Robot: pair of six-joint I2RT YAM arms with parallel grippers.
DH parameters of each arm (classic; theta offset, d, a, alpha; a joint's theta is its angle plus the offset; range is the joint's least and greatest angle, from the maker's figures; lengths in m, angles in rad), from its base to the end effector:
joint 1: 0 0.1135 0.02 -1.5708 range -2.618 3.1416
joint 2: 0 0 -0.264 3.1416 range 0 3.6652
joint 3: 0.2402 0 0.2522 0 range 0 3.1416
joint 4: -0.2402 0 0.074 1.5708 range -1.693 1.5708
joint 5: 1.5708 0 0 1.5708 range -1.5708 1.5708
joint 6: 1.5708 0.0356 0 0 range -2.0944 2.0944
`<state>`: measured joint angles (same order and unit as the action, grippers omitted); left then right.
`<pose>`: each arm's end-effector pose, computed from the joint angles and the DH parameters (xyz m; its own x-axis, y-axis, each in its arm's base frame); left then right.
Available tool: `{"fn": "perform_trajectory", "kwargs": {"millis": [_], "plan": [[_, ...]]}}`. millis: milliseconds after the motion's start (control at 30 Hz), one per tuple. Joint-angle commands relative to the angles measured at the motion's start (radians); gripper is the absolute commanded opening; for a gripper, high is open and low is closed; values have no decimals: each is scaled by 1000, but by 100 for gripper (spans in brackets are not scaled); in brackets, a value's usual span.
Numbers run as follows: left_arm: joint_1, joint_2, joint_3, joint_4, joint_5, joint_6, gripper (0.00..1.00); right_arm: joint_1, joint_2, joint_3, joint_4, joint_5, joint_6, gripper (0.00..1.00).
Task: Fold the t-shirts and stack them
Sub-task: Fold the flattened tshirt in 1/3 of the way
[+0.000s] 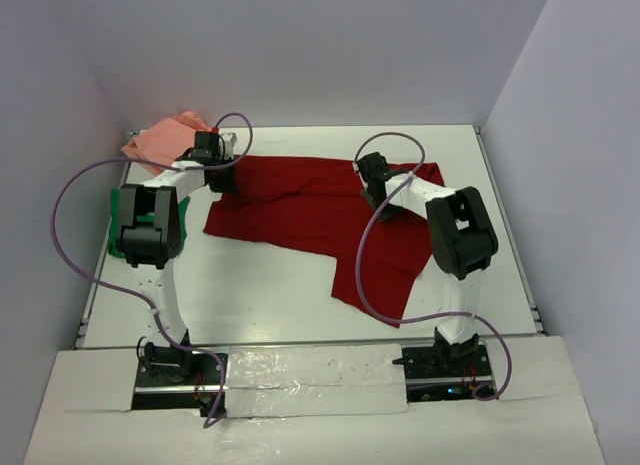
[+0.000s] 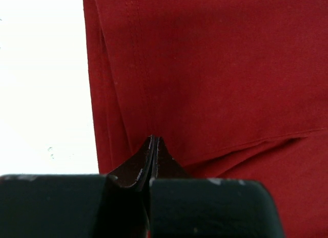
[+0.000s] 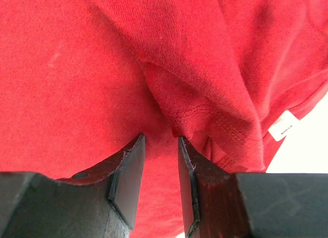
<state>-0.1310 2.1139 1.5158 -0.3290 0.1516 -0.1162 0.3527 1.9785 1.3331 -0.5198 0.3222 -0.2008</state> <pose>0.4536 -0.0652 0.1638 -0.8131 -0.0085 -0.5821 0.1256 0.9738 -0.1896 0.3783 0.1272 0.1574 -0.8030 -0.4972 -0.3286 -0.3782 0.8513 -0.3638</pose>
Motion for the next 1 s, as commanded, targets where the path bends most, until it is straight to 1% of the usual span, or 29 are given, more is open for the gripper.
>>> {"fn": "perform_trajectory", "kwargs": {"millis": [0,200,333,567,733,967], "plan": [[2,-48,-12,44,20,3,0,12,-60,-18,90,94,-29,39],[4,-48,-26,54,23,3,0,19,-58,-43,128,130,-48,38],[4,-43,-23,50,25,4,0,25,-78,-66,156,169,-64,39],[4,-42,-20,48,26,4,0,35,-112,-87,175,192,-75,38],[4,-42,-23,48,31,1,0,40,-115,-97,190,198,-78,38],[4,-43,-16,39,39,9,0,40,-89,-69,169,169,-69,36]]}}
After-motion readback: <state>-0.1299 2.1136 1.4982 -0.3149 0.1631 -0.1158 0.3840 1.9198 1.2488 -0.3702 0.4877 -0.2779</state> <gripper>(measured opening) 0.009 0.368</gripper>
